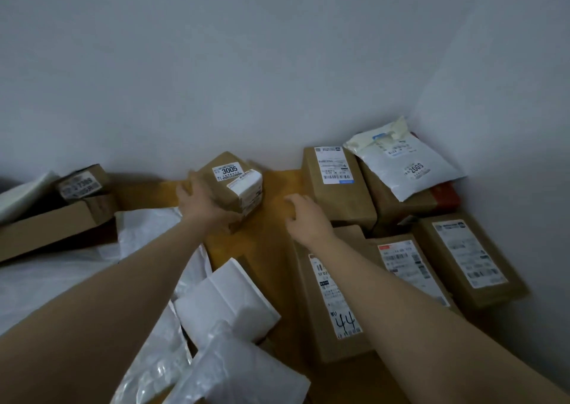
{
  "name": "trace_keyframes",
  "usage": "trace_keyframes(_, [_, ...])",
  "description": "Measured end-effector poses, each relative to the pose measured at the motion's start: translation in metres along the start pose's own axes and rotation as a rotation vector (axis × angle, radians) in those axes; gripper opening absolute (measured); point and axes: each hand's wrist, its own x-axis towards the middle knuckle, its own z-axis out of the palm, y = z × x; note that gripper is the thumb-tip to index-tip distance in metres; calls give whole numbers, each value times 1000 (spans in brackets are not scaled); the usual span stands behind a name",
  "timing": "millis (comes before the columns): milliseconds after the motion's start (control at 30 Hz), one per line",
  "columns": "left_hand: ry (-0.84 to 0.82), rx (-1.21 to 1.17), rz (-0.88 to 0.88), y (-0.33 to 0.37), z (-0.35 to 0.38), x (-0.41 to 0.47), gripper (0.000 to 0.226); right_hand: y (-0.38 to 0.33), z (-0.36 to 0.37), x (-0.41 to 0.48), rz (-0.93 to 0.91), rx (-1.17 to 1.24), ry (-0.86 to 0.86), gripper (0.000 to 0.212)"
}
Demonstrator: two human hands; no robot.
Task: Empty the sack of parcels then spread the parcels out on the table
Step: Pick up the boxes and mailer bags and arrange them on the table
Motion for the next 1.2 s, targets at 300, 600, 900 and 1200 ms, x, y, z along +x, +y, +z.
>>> trace_keyframes(300, [-170,58,120,-5,1,49,138,-14,17,74,-3,240,-44,64])
trace_keyframes(600, [-288,18,317,34,38,49,92,22,8,85,55,-7,173,55])
trace_keyframes(900, [-509,-145,172,52,45,36,79,24,-2,88,126,-75,213,55])
trace_keyframes(1200, [-206,-392,70,48,31,28,44,15,-22,85,158,338,392,29])
